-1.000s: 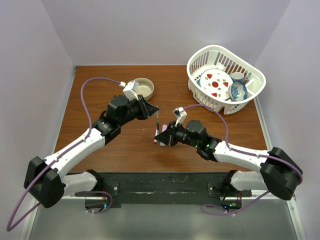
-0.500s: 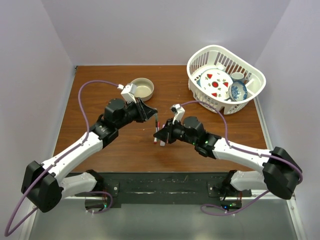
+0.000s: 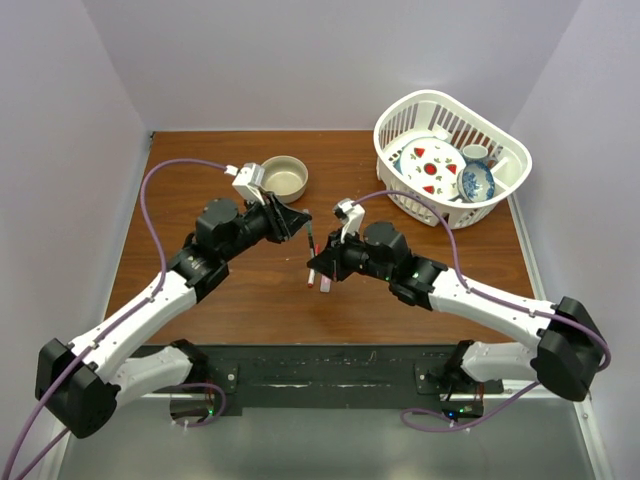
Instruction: Insert the pens into the pen caps
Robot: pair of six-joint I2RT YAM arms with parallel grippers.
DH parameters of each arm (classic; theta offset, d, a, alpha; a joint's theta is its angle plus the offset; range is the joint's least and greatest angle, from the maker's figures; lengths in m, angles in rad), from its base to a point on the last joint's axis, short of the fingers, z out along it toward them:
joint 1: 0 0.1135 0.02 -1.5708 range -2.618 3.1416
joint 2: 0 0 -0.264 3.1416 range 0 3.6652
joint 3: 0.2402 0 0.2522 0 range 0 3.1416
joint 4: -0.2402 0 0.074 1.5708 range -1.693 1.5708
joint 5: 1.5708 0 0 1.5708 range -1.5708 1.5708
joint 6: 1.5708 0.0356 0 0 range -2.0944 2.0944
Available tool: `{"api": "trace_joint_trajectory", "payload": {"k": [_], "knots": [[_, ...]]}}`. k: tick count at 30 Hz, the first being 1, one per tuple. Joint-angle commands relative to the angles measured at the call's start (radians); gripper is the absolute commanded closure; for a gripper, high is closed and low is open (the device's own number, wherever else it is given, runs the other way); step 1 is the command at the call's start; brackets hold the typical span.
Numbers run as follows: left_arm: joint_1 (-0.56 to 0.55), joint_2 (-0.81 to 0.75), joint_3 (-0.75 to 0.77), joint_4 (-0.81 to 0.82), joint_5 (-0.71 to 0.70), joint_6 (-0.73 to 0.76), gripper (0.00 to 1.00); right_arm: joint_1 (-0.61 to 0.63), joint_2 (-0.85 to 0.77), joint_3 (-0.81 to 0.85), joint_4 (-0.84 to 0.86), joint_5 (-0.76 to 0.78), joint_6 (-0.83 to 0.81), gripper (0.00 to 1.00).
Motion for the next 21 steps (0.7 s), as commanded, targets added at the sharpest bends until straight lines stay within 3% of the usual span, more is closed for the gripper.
{"api": "trace_joint_trajectory", "payload": {"k": [1,2,5,12,16,19,21], "knots": [[-0.017,-0.03,0.109,-0.069,0.022,0.06,0.64,-0.012,-0.041,0.015,0.094,-0.062,-0.018,1.0],[-0.016,-0.03,0.136,-0.079,0.015,0.081,0.56,-0.014,-0.049,0.008,0.094,-0.064,-0.017,1.0],[-0.016,-0.026,0.178,-0.112,-0.001,0.121,0.44,-0.013,-0.066,-0.009,0.102,-0.068,-0.009,1.0],[-0.014,-0.015,0.208,-0.153,-0.005,0.156,0.42,-0.012,-0.072,-0.008,0.111,-0.097,0.007,1.0],[-0.016,0.005,0.227,-0.17,-0.011,0.167,0.43,-0.012,-0.069,-0.002,0.117,-0.111,0.019,1.0],[-0.016,0.02,0.234,-0.176,0.0,0.172,0.52,-0.01,-0.064,0.001,0.122,-0.111,0.022,1.0],[-0.016,0.031,0.238,-0.174,0.017,0.17,0.65,-0.01,-0.064,0.004,0.123,-0.111,0.023,1.0]]}}
